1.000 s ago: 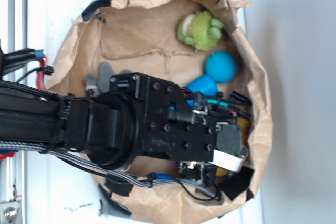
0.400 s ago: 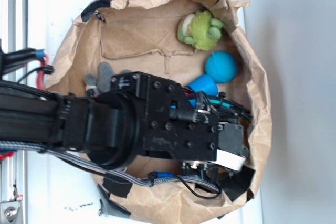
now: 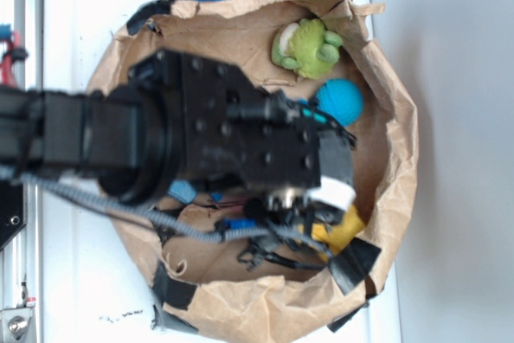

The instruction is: Grab the yellow cloth.

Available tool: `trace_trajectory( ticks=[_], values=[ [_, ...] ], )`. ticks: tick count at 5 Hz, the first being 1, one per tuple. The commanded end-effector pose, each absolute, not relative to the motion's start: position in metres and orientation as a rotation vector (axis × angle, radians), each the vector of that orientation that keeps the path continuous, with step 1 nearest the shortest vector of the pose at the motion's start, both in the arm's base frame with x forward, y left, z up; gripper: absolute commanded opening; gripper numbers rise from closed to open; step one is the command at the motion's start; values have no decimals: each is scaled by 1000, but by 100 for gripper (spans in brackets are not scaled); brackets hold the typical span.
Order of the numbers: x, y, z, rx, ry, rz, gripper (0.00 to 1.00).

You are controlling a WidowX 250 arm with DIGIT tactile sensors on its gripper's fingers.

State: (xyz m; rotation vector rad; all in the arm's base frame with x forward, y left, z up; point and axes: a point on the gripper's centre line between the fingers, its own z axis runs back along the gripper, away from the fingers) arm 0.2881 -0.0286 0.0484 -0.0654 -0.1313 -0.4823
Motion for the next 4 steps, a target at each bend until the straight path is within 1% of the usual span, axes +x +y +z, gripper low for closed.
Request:
trace_trajectory(
  ticks=[1,2,3,4],
  values=[
    [278,-17,97,-175,-31,-406,0],
    [274,-14,115,-85,5,-328,0],
    [279,-17,139,1,-86,-280,0],
    [279,-23,160,47,-91,-298,0]
  ],
)
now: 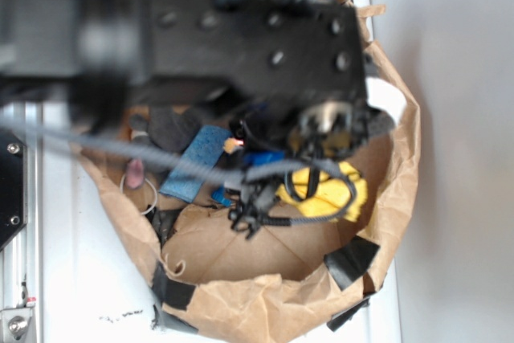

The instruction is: Grab the yellow cloth.

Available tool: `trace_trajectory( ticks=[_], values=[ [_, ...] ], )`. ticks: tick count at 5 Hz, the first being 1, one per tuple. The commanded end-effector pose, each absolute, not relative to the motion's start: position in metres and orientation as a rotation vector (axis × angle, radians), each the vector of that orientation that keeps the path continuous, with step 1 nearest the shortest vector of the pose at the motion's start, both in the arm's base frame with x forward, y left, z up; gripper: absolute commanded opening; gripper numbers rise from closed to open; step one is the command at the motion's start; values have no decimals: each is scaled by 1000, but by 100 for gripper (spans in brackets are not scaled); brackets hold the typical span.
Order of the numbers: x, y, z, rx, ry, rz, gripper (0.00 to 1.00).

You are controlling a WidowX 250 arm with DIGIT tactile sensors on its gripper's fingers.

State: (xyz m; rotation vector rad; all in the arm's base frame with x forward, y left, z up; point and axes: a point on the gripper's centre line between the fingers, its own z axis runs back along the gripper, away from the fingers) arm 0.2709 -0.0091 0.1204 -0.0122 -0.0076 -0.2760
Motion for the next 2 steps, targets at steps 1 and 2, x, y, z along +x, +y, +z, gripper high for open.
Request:
trace_trajectory(
  ticks=[1,2],
  values=[
    [269,-24,179,86,-76,-282,0],
    [257,-26,185,77,-54,-332,0]
  ],
)
